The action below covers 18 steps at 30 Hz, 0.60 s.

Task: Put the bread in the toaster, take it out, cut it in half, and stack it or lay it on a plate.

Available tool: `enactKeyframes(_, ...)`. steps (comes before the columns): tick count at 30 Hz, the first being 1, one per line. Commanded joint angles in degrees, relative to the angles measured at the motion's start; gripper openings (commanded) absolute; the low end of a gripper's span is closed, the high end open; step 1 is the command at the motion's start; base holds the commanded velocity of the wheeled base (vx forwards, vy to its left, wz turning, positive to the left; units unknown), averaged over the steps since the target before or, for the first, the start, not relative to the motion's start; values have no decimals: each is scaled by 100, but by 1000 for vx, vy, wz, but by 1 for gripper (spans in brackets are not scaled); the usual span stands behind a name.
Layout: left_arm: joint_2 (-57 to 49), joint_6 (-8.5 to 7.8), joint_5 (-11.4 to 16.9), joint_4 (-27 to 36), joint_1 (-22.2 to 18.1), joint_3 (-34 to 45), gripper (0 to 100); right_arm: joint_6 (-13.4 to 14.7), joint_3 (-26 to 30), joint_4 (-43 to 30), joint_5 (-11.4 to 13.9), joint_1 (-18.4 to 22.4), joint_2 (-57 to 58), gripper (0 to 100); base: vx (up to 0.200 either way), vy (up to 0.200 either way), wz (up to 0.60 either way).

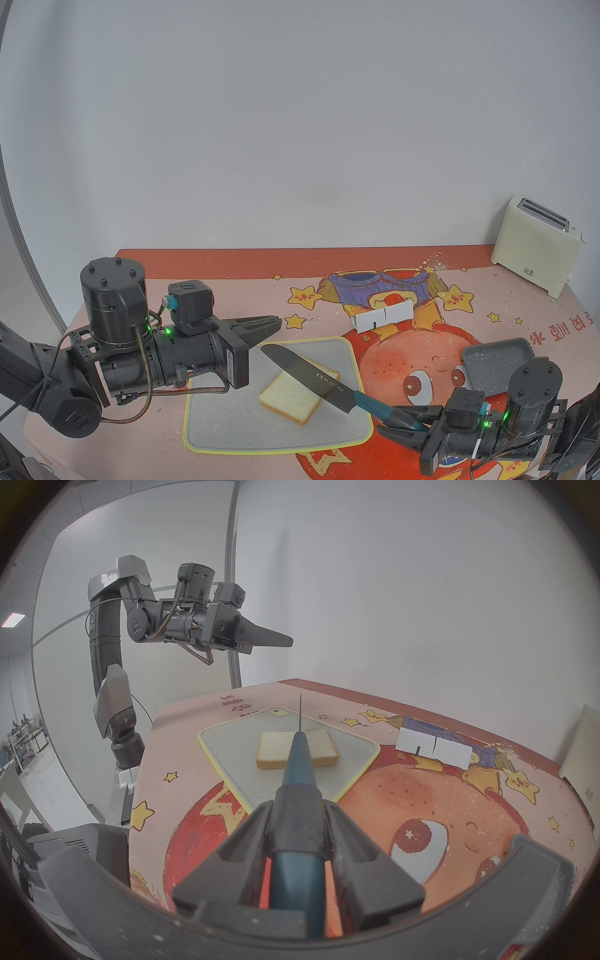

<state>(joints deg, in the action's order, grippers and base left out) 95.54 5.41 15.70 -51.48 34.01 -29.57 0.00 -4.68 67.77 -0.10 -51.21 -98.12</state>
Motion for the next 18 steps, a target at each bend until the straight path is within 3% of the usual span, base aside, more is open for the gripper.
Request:
enactKeyframes(1, 211, 4, 3, -2, 0, -66, 0, 0, 2, 8, 1, -20, -75, 0, 0, 0, 0)
enactKeyframes(18, 879, 21, 3, -37, -70, -497, 0, 0, 29, 8, 1, -20, -49, 0, 0, 0, 0)
